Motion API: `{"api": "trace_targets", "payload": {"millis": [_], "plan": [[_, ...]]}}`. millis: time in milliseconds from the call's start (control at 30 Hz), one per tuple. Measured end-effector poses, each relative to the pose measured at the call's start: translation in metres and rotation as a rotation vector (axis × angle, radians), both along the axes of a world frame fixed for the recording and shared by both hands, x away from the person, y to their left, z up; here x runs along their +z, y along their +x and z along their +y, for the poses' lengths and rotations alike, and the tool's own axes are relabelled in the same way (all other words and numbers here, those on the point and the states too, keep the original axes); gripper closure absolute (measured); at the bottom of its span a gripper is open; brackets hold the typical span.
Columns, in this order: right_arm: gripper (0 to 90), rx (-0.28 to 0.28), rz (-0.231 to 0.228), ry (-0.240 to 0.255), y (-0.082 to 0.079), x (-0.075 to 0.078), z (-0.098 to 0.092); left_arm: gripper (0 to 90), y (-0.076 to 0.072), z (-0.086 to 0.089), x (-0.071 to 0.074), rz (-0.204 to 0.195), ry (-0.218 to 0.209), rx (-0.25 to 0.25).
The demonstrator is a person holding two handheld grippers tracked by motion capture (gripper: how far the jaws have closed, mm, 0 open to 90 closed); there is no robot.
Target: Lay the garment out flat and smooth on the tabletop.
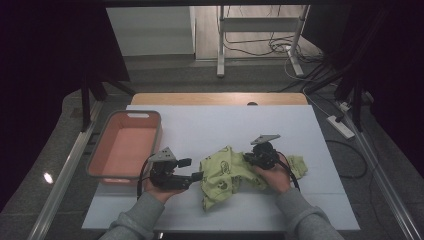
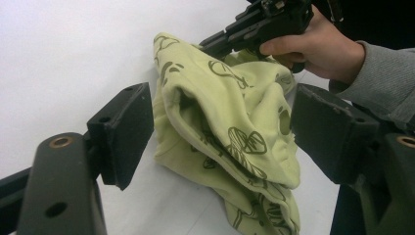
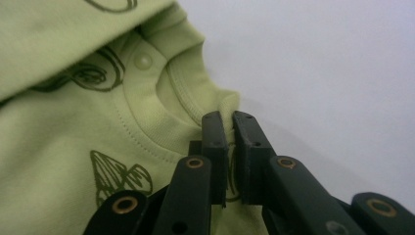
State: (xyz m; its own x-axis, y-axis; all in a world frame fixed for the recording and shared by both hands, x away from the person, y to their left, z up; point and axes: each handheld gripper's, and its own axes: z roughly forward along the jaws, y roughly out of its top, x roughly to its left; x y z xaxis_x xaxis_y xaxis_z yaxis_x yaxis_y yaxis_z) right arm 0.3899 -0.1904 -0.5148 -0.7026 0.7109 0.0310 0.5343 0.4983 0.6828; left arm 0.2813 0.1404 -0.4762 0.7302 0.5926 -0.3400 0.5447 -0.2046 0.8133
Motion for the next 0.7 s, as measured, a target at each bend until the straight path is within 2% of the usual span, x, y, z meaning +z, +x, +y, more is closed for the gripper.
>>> {"api": "trace_targets", "payload": {"millis": [267,567,700], "plan": [[85.6,-0.015,-0.034,0.052,-0.002,0.011,-0.006,24.2,0.000,-0.001,0.000,0.000,0.000,-0.002],[85.7,-0.024,-0.088,0.169,-0.008,0.030,-0.015,24.2,0.001,-0.002,0.001,-0.003,-0.006,-0.005],[85.7,-0.015,-0.132,0.205,-0.013,0.044,-0.017,24.3,0.002,-0.003,0.002,-0.007,-0.010,-0.004]]}}
